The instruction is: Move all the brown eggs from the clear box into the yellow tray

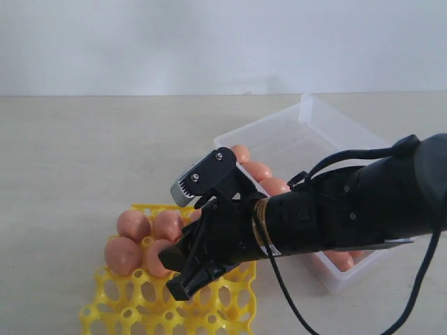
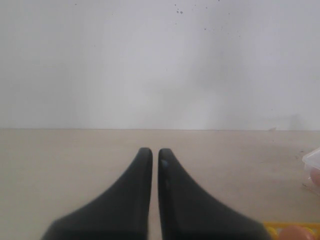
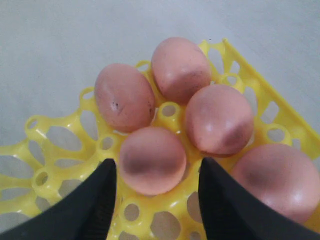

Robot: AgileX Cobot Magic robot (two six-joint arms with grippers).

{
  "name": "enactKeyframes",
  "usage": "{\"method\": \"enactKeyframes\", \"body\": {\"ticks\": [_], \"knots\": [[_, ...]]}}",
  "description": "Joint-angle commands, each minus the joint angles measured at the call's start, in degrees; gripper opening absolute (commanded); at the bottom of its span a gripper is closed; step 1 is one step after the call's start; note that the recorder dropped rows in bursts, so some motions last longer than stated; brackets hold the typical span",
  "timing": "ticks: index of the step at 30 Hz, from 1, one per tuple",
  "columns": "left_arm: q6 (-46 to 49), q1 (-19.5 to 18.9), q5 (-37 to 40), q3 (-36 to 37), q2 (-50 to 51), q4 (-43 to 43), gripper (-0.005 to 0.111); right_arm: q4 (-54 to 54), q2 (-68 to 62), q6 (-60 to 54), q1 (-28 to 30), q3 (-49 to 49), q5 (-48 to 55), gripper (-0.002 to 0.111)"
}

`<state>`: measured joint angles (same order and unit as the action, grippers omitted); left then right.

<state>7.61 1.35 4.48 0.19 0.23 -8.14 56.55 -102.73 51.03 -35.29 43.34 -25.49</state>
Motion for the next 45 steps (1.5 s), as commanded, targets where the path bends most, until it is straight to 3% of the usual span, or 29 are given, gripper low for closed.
{"method": "enactKeyframes", "body": {"ticks": [1,5,9,11,13,14,17,21,32,45], "knots": [[-0.37,-0.08,-0.34,-0.19,-0.23,-0.20,0.004,0.33,0.63,-0.58,0.11,0.20,0.06,0.045],[-0.37,-0.08,-0.34,-0.19,-0.23,-0.20,0.004,-0.66,0.63,-0.58,0.11,0.20,-0.25,0.058],[-0.37,-0.08,-0.34,-0.19,-0.23,-0.20,0.004,-3.76,4.04,-1.04,1.05,1.10,4.24,0.058],[-0.37,-0.08,-0.34,-0.19,-0.23,-0.20,0.004,-6.74,8.76,-1.05,3.23,4.04,22.11,0.058],[-0.37,-0.08,-0.21,-0.19,-0.23,-0.20,0.004,-8.32,10.70,-5.09,9.02,12.23,54.73,0.058],[-0.37,-0.08,-0.21,-0.19,-0.23,-0.20,0.004,-10.96,9.96,-10.13,11.14,14.94,60.36,0.058],[-0.37,-0.08,-0.21,-0.19,-0.23,-0.20,0.004,-37.97,3.51,-44.50,19.97,26.63,72.20,0.058],[-0.37,-0.08,-0.21,-0.19,-0.23,-0.20,0.004,-41.74,-2.88,-53.16,21.63,33.54,88.14,0.058],[-0.37,-0.08,-0.21,-0.19,-0.23,-0.20,0.004,-43.05,-4.27,-74.00,21.63,33.52,82.88,0.058],[-0.37,-0.08,-0.21,-0.19,-0.23,-0.20,0.004,-38.27,-11.23,-77.95,21.63,33.52,82.88,0.058]]}}
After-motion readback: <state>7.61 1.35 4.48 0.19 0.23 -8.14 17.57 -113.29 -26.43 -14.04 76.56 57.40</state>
